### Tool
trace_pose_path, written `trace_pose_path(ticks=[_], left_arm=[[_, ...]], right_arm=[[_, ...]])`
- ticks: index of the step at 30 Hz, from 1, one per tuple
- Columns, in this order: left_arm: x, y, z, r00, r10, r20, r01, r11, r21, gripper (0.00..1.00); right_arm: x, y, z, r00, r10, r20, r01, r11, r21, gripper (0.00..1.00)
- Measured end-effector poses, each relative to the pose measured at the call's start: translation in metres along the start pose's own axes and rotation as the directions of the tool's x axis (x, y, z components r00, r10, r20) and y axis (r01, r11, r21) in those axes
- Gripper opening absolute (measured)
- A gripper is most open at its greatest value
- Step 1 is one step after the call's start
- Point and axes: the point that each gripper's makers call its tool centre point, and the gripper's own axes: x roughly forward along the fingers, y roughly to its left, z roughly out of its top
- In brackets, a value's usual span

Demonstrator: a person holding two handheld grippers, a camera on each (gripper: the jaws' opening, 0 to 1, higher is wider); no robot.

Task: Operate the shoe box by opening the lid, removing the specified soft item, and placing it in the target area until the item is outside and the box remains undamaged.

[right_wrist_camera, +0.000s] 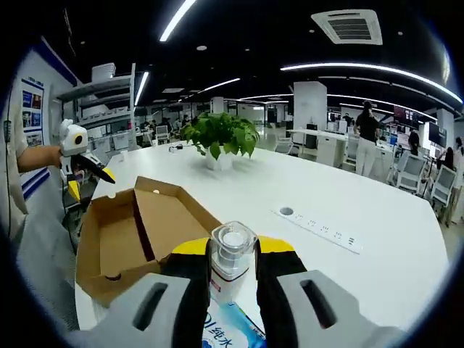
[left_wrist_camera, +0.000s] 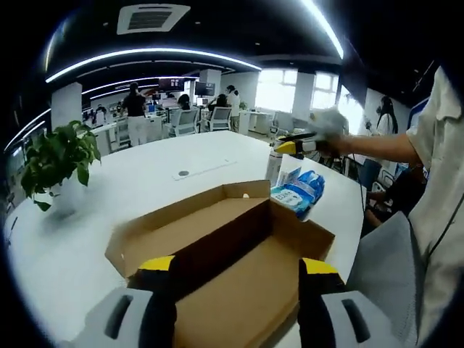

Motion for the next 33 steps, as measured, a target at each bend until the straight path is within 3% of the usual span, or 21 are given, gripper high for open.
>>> trace_pose_path(ticks=[6,8,24,33], left_arm=[[0.001,-0.002,-0.005,1.000,0.005,-0.006,-0.005,1.000,-0.005,0.69],[0.001,-0.002,-0.007,1.000,0.006,-0.008,-0.006,1.000,-0.008,0.69],[-0.007,0.000,-0.022,0.999,0.046,-0.008,-0.046,0.997,-0.064,0.67],[-0.008,-0.001,-0.029,0.998,0.060,-0.011,-0.061,0.995,-0.081,0.67]], right_arm=[[0.007,-0.011,-0.009,1.000,-0.023,-0.021,0.023,1.000,-0.017,0.20],[0.010,-0.014,-0.014,0.998,-0.035,-0.042,0.032,0.997,-0.065,0.21],[0.027,-0.022,-0.048,0.989,-0.054,-0.136,0.032,0.986,-0.165,0.21],[0.023,-0.023,-0.055,0.986,-0.072,-0.153,0.047,0.986,-0.159,0.22]])
